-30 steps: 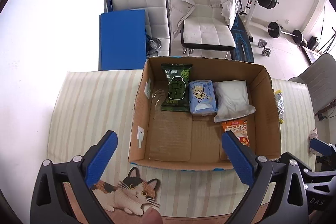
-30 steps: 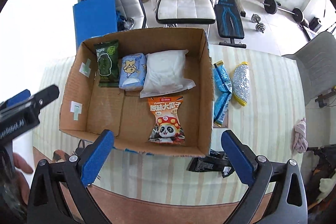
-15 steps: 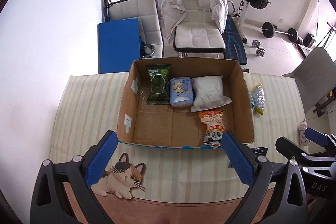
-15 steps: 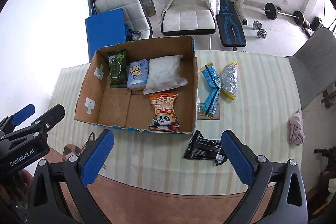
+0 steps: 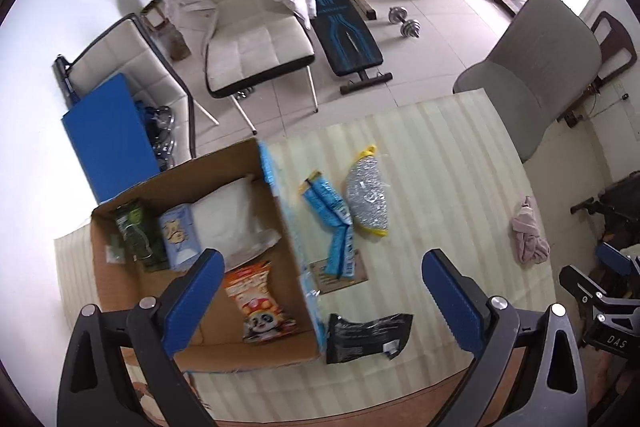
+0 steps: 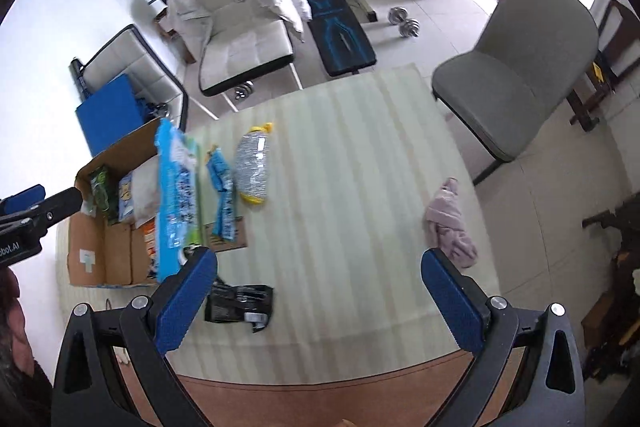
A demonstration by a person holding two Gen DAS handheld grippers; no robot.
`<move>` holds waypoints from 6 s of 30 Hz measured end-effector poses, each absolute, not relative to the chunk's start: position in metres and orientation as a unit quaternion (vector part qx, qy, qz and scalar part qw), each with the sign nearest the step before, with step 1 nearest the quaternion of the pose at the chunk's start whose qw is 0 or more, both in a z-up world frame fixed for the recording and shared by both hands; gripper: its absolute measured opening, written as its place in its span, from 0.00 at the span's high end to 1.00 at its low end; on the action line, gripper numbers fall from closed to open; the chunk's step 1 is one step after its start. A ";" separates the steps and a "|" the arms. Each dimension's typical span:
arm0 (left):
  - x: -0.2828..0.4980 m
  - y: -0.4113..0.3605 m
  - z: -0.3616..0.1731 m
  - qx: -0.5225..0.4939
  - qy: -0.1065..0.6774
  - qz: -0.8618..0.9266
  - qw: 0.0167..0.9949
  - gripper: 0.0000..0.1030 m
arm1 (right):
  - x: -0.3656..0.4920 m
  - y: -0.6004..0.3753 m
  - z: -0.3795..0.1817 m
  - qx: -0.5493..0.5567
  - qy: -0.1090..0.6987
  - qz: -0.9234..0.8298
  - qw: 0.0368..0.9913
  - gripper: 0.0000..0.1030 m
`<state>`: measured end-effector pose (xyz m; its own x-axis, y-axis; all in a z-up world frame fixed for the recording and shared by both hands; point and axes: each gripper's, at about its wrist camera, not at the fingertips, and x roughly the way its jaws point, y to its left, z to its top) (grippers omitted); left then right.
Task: Organize soft objects
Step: 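Withdraw both tools from the box toward the scrubber and pink towel, then grasp the silver scrubber with the left tool while the right tool grasps the pink towel, then carry the scrubber and pink towel with both tools over the box, then lower both items into the box and open both tools, then move the left tool to the black snack pack while the right tool approaches the blue bar pack, then grasp the black snack pack with the left tool while the right tool grasps the blue bar pack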
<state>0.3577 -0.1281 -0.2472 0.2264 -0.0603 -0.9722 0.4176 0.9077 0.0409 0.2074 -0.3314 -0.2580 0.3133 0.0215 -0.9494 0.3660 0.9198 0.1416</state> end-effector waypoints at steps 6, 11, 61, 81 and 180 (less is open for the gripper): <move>0.415 -0.195 -0.332 0.189 0.671 -0.152 0.700 0.47 | 0.211 -0.418 -0.315 0.191 0.619 -0.143 0.748 0.00; 0.434 -0.224 -0.401 0.218 0.712 -0.149 0.650 0.47 | 0.219 -0.456 -0.366 0.220 0.648 -0.141 0.715 0.02; 0.368 0.143 -0.293 -0.068 0.694 -0.065 0.714 0.57 | 0.317 -0.077 -0.302 0.149 0.645 0.154 0.733 0.66; 0.387 0.123 -0.398 -0.021 0.758 -0.125 0.639 0.14 | 0.368 -0.016 -0.393 0.024 0.733 0.037 0.679 0.29; 0.202 -0.064 -0.454 -0.196 0.722 0.165 0.642 0.53 | 0.328 -0.205 -0.470 0.029 0.761 0.188 0.621 0.79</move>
<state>0.2017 -0.0645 -0.4540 -0.0979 -0.0711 -0.9926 -0.4945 0.8691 -0.0135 0.3283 -0.2051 -0.4700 -0.2282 0.2765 -0.9336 -0.1896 0.9279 0.3211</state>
